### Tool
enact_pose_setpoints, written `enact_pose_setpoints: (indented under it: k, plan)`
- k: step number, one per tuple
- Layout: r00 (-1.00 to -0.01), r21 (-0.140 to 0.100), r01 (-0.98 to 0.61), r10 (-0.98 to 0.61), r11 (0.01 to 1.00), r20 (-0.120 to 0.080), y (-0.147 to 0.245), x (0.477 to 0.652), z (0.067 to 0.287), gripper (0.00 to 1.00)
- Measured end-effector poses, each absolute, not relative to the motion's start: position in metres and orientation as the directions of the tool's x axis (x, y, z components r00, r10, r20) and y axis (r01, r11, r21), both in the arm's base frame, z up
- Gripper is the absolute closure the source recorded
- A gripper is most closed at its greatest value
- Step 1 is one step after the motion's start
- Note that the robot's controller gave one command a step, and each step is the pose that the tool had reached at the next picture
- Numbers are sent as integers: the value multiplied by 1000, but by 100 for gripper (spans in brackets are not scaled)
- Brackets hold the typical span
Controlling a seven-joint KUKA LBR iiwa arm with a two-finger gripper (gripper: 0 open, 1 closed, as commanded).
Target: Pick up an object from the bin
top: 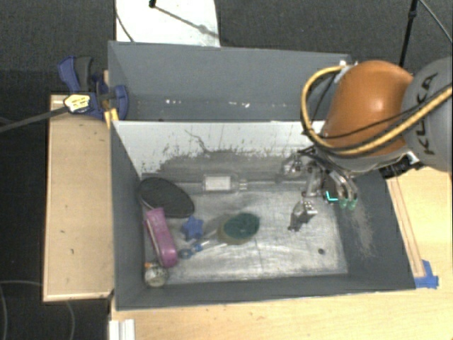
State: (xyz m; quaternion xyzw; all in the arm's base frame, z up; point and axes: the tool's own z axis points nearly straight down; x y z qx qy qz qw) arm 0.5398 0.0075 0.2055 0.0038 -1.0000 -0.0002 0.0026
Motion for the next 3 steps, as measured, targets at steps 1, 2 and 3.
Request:
enact_pose_setpoints:
  k: [1,2,3]
  plan:
    - [-984,1,-178,-178,984,-7,75,521,70,0]
    - [-985,1,-174,-174,985,-14,74,524,74,100]
    - [-927,-2,-376,-376,927,-10,84,509,250,100]
